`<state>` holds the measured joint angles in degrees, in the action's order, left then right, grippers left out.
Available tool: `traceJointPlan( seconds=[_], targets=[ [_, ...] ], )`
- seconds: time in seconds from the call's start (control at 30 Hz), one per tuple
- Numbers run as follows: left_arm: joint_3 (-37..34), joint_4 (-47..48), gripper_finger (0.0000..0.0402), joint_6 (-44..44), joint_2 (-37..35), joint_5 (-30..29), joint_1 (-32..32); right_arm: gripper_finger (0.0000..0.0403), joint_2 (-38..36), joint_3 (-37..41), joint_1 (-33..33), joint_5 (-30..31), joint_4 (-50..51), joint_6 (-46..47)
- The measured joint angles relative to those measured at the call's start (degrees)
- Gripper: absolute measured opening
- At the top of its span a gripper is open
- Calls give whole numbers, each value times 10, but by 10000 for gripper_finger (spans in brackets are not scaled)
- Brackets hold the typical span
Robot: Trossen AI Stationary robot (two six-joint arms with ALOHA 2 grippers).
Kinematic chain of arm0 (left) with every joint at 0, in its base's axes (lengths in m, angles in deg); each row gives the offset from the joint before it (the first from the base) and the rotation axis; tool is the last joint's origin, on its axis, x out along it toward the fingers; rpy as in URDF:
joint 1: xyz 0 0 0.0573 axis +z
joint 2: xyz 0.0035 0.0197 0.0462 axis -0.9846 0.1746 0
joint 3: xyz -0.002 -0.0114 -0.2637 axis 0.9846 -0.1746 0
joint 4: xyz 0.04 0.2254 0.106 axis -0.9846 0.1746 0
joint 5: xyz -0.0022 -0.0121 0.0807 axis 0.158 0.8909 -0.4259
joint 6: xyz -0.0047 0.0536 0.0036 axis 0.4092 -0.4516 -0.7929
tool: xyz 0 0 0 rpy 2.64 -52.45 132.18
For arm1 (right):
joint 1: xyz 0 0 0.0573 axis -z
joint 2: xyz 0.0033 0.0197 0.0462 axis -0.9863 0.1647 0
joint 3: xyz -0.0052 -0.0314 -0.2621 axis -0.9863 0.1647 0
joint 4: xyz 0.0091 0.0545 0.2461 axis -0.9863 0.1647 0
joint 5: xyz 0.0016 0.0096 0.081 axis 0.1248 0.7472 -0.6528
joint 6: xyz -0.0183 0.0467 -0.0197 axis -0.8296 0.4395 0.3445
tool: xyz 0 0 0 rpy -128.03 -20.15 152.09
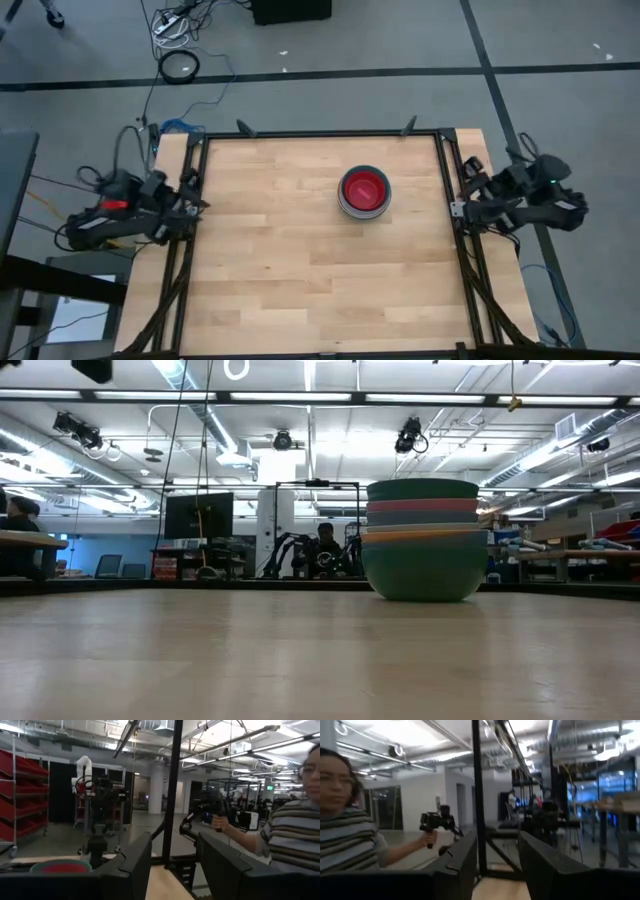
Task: Nest bowls inside each other
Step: Return to Home Position
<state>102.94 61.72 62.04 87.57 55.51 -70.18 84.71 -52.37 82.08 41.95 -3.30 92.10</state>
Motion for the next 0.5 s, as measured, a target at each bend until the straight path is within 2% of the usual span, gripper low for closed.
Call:
traceJointPlan(
  seconds=[0.2, 0.5],
  targets=[
    [-103, -136, 168, -5, 0, 39, 0, 134, 0, 65, 0, 24, -12, -17],
    [-249, -312, 168, 24, 0, 54, 0, 134, -1, 157, 1, 66, -63, -47]
  ],
)
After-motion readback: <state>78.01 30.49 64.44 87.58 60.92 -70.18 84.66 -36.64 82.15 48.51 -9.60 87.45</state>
